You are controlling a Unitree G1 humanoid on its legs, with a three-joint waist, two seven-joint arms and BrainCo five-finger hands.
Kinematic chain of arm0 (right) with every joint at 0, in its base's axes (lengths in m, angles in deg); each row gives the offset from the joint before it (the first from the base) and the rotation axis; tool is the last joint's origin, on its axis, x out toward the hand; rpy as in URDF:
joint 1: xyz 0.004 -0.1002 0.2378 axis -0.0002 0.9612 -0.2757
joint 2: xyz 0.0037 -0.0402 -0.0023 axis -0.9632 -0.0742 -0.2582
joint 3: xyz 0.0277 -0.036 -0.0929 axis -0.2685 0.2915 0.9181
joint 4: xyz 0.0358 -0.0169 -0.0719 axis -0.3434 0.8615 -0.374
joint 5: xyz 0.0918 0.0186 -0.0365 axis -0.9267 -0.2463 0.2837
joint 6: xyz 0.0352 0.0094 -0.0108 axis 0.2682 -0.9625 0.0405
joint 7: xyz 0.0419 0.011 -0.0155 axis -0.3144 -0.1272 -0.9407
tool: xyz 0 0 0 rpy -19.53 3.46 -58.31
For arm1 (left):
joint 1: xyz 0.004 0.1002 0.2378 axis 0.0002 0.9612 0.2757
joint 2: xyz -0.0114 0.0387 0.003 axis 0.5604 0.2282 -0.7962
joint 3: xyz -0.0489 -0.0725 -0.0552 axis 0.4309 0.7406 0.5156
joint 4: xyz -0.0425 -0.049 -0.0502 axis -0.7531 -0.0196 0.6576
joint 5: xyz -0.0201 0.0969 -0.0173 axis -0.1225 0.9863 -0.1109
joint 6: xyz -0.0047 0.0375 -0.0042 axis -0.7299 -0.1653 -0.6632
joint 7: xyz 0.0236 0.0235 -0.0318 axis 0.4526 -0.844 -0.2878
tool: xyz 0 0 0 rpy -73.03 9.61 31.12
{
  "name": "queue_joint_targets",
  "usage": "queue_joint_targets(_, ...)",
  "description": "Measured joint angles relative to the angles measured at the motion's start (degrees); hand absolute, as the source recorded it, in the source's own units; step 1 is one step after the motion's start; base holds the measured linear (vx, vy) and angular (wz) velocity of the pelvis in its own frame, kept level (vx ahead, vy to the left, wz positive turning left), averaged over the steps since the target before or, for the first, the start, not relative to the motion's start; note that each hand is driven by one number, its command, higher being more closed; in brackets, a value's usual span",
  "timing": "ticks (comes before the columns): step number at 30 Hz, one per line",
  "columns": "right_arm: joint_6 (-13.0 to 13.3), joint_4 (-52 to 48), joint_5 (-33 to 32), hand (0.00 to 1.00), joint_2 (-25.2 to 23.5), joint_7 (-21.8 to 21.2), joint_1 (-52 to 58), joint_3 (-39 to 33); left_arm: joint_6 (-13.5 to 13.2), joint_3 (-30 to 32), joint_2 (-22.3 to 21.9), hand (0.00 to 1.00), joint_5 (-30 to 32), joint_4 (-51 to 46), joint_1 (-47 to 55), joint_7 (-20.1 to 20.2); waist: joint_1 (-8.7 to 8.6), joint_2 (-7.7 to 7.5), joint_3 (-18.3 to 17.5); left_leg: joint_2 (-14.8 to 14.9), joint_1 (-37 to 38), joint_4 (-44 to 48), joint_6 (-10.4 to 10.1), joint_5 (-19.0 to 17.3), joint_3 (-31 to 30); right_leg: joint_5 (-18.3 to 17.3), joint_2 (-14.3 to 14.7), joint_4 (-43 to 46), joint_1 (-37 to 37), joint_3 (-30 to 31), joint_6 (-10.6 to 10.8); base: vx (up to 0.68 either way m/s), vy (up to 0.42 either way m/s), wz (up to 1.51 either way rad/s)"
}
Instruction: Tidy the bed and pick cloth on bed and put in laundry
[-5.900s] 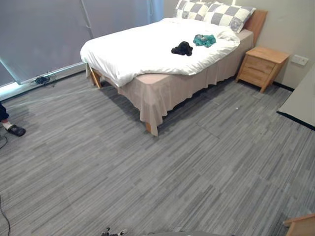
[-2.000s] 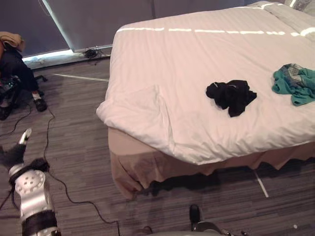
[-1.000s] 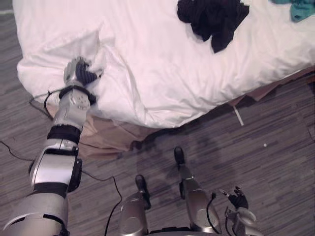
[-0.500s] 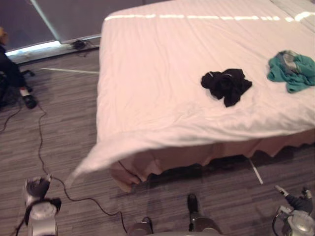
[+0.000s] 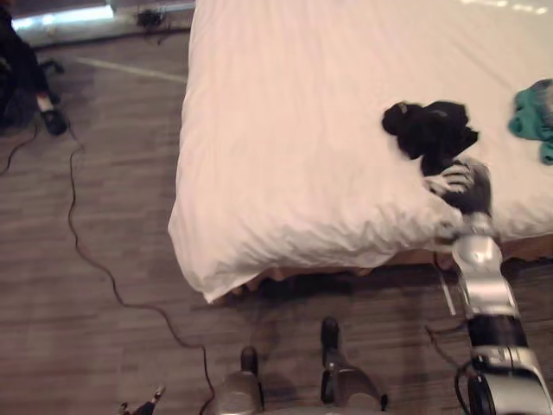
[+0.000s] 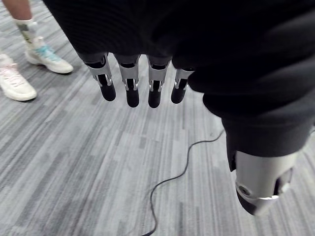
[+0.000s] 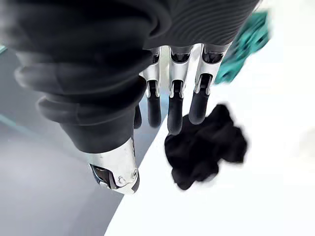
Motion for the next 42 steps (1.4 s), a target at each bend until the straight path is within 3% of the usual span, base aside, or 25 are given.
queue_joint_targets(3,0.2,2.6,-0.6,1.00,2.3,-0.1,-9.6,5.4,-0.3,-2.5,0.4,0.00,-1.1,-0.5,-3.2,-0.2,1.63,0.20,4.2,0.2,-4.0,1.2,-0.4,1.0,-2.6,0.6,0.1,1.3,-3.1,-1.9,-0.8,-0.04,-0.017,0.41)
queue_joint_targets(6,1.2,8.1,-3.0,1.00,2.7,-0.1,-17.2,8.4,-0.6,-6.0,1.2,0.00,-1.6,-0.5,-6.1,-0.3,1.96,0.43,7.5,0.0,-7.6,1.8,-0.3,2.0,-4.8,0.7,-0.3,1.7,-5.3,-4.1,-0.9,-0.03,0.009,0.40)
queue_joint_targets(10,1.4,16.8,-6.4,1.00,1.8,0.0,-19.5,11.3,-1.1,-11.7,2.4,0.00,-1.6,-0.5,-10.9,-0.4,4.71,1.33,8.1,-0.2,-11.6,2.8,-0.2,2.1,-5.7,0.7,-0.5,2.5,-8.7,-4.6,-0.9,0.00,0.048,0.17)
queue_joint_targets(13,3.2,19.3,-8.3,1.00,-4.1,1.4,-21.3,11.5,-1.4,-16.2,3.0,0.00,-1.6,-0.2,-13.7,-0.5,4.22,1.89,8.8,-0.8,-12.6,3.0,-0.1,2.2,-6.2,0.7,-0.9,2.6,-9.6,-4.6,-0.8,0.03,0.051,0.04)
queue_joint_targets(16,4.0,19.5,-9.4,1.00,-6.5,1.4,-21.5,12.3,-1.4,-18.3,2.9,0.00,-1.6,-0.2,-16.3,-0.5,4.19,1.93,8.8,-0.8,-12.3,2.8,-0.1,2.2,-6.0,0.7,-1.0,2.6,-9.6,-4.4,-0.8,0.01,0.028,-0.08)
queue_joint_targets(19,5.0,16.9,-13.5,1.00,-10.6,0.6,-20.7,18.3,-1.5,-20.1,2.8,0.00,-1.5,-0.3,-18.5,-1.1,4.10,1.94,8.8,-0.5,-11.1,2.3,-0.1,2.2,-5.3,0.6,-0.7,2.6,-9.1,-4.0,-0.8,0.01,0.002,-0.14)
queue_joint_targets(22,5.7,12.9,-19.6,1.00,-18.5,-5.6,-16.8,31.5,-1.4,-21.8,2.4,0.00,-1.2,-0.9,-19.1,-1.5,3.85,1.99,8.9,0.4,-6.9,0.2,-0.6,2.6,-5.0,0.1,0.2,2.1,-5.6,-4.2,-1.6,0.05,-0.011,-0.05)
queue_joint_targets(26,5.4,8.4,-28.3,1.00,-25.5,-12.4,-12.0,38.9,-1.4,-24.0,2.0,0.00,-0.3,-2.1,-19.6,-1.4,4.37,1.75,8.6,1.1,-4.1,-1.8,-0.8,2.9,-4.9,-0.5,0.8,1.3,-3.1,-4.6,-1.9,0.04,0.000,0.06)
queue_joint_targets(29,6.4,4.1,-34.6,1.00,-28.7,-14.0,-11.1,37.2,-1.2,-24.8,2.0,0.00,0.7,-2.1,-19.2,-1.3,4.25,1.03,7.6,0.8,-2.5,-2.5,-0.5,3.2,-3.4,-0.5,0.6,1.3,-2.4,-3.7,-1.9,0.02,0.035,-0.12)
queue_joint_targets(32,8.7,2.7,-37.8,1.00,-28.9,-13.2,-10.5,29.2,-1.2,-25.4,2.0,0.00,0.8,-2.2,-17.5,-1.3,3.73,0.11,4.5,0.7,-1.3,-3.0,-0.5,3.2,-1.7,-0.4,0.5,1.3,-2.3,-2.2,-1.8,0.04,0.042,-0.26)
queue_joint_targets(37,11.1,2.1,-38.2,1.00,-25.2,-9.1,-12.7,16.6,-1.5,-27.7,2.1,0.00,0.7,-2.2,-17.4,-1.2,1.16,0.18,4.1,0.7,-1.9,-2.2,-0.5,3.1,0.2,-0.2,0.4,2.7,-4.3,-0.5,-1.5,-0.01,0.015,-0.20)
queue_joint_targets(42,13.3,4.4,-38.2,1.00,-15.8,-4.3,-17.3,4.4,-2.8,-30.4,1.4,0.00,0.6,-2.5,-19.0,-1.1,0.89,4.36,6.3,0.3,-8.5,2.7,0.0,2.5,0.3,-0.4,-0.2,6.9,-10.8,0.2,-1.2,-0.11,-0.001,-0.02)
